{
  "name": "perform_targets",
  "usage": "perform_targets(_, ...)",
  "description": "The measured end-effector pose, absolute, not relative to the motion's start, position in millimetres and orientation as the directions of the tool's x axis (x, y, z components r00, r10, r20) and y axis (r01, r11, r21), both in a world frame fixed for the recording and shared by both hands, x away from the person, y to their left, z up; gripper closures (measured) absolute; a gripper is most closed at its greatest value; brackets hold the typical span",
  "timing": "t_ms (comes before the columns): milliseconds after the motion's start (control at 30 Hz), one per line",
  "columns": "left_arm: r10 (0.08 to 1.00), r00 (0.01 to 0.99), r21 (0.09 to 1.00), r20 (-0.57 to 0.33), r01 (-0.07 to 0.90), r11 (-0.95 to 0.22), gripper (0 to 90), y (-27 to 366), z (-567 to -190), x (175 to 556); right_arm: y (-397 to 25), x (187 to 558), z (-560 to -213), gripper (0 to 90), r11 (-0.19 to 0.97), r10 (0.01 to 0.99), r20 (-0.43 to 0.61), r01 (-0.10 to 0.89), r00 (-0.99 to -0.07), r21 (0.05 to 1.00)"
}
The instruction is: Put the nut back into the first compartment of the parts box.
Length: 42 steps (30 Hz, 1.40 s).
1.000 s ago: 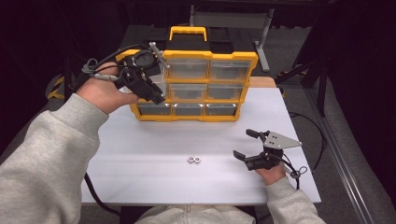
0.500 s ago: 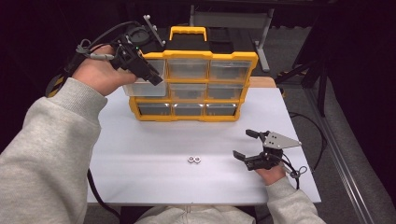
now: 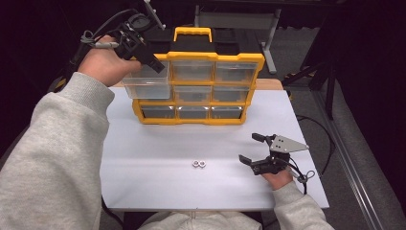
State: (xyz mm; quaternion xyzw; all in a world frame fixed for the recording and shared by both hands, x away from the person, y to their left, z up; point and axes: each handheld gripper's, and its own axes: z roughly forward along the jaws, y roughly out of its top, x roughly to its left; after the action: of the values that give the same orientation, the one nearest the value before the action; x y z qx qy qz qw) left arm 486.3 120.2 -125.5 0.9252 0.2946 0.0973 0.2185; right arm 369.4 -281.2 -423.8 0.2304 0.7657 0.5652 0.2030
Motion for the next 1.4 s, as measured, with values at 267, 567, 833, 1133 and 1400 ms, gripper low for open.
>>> perform_targets(267,0.615,0.787,0.443,0.043,0.537,-0.718,69.3,119,-136,496,-281,369,-424,5.6,0.258,0.581,-0.052,0.123,-0.813,0.958)
perform_targets(567,0.656,0.755,0.436,0.012,0.587,-0.683,69.1,118,-154,506,-281,370,-424,5.6,0.263,0.577,-0.053,0.124,-0.815,0.957)
perform_targets(833,0.729,0.684,0.371,-0.039,0.687,-0.625,69.0,116,-172,517,-281,369,-424,5.6,0.264,0.578,-0.055,0.123,-0.814,0.957)
perform_targets(1133,0.768,0.637,0.327,-0.069,0.742,-0.585,69.1,113,-182,523,-281,370,-424,5.6,0.266,0.575,-0.054,0.124,-0.816,0.956)
perform_targets(1400,0.785,0.615,0.298,-0.081,0.766,-0.569,69.0,114,-187,527,-280,369,-424,5.7,0.268,0.576,-0.057,0.123,-0.816,0.956)
